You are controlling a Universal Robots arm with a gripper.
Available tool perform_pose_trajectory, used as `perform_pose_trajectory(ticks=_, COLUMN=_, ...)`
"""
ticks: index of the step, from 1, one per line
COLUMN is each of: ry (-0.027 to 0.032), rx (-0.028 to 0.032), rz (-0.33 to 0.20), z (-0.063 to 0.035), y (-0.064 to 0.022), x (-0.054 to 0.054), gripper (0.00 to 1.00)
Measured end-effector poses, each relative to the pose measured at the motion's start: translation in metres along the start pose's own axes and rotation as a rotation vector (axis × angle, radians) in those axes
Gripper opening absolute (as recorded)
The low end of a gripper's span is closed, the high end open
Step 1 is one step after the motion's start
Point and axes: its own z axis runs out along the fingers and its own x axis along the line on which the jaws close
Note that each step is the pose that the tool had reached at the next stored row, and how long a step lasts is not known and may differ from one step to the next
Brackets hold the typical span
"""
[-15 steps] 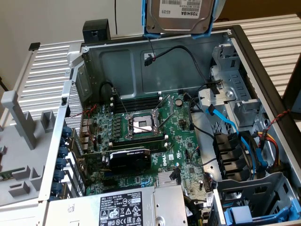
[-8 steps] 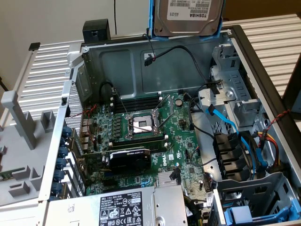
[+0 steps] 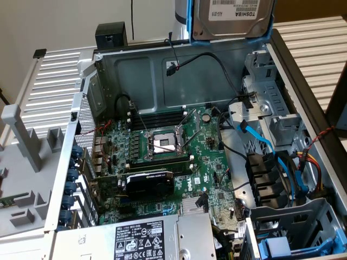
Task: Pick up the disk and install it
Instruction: 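Pick up the disk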
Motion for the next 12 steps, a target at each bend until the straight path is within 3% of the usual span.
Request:
perform_pose_trajectory(ticks=3, ry=0.0002, rx=0.0194, rz=0.000, z=0.0023, y=-0.0037, x=0.002, gripper=0.37)
perform_pose_trajectory(ticks=5, ry=0.0004, rx=0.0279, rz=0.000, z=0.0039, y=-0.0065, x=0.004, gripper=0.37)
perform_pose_trajectory(ticks=12, ry=0.0007, rx=0.0431, rz=0.000, z=0.0077, y=-0.0133, x=0.015, gripper=0.37)
